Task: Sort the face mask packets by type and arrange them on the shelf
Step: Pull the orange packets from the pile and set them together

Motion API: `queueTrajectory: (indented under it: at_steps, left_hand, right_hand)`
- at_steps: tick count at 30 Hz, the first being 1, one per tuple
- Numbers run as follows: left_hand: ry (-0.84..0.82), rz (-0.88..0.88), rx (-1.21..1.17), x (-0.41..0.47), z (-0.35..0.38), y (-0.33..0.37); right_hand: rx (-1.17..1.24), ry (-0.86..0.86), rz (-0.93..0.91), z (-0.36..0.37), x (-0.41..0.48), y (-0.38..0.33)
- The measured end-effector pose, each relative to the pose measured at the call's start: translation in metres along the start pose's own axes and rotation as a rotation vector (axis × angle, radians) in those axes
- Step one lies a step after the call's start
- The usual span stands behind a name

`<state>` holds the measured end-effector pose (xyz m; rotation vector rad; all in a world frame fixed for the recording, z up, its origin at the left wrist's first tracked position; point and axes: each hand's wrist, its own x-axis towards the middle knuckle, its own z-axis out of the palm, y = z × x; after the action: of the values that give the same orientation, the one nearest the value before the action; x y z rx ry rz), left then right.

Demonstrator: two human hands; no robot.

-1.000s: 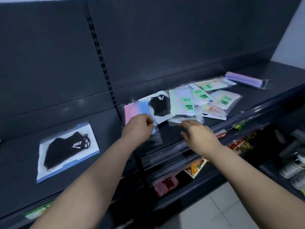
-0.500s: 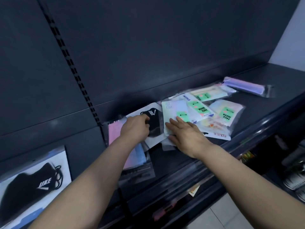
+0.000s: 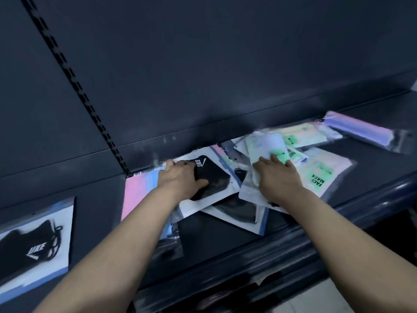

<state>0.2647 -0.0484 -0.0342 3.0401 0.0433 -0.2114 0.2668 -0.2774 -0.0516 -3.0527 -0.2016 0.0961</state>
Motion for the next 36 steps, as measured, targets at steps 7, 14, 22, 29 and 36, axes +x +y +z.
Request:
queueTrajectory:
  at_steps: [7, 14, 22, 29, 36]
  left_hand:
    - [0.024, -0.106, -0.033, -0.006, 0.008, 0.023]
    - [-0.029, -0.178, -0.037, -0.004, 0.011, 0.041]
    - [-0.014, -0.184, -0.116, -0.007, 0.013, 0.052]
    - [0.074, -0.206, -0.269, -0.019, 0.017, 0.048]
    - [0.175, -0.351, -0.255, -0.029, 0.019, 0.038]
  right_hand:
    - [0.023, 0.182, -0.162, -0.009, 0.014, 0.026]
    - [-0.028, -0.025, -0.326, 0.015, 0.019, 0.053]
    - [-0.024, 0.004, -0.296, -0.007, 0.026, 0.080]
    - [0.213, -0.066, -0.505, -0.013, 0.006, 0.031]
    - [-0.086, -0.058, -0.527, -0.005, 0.004, 0.035]
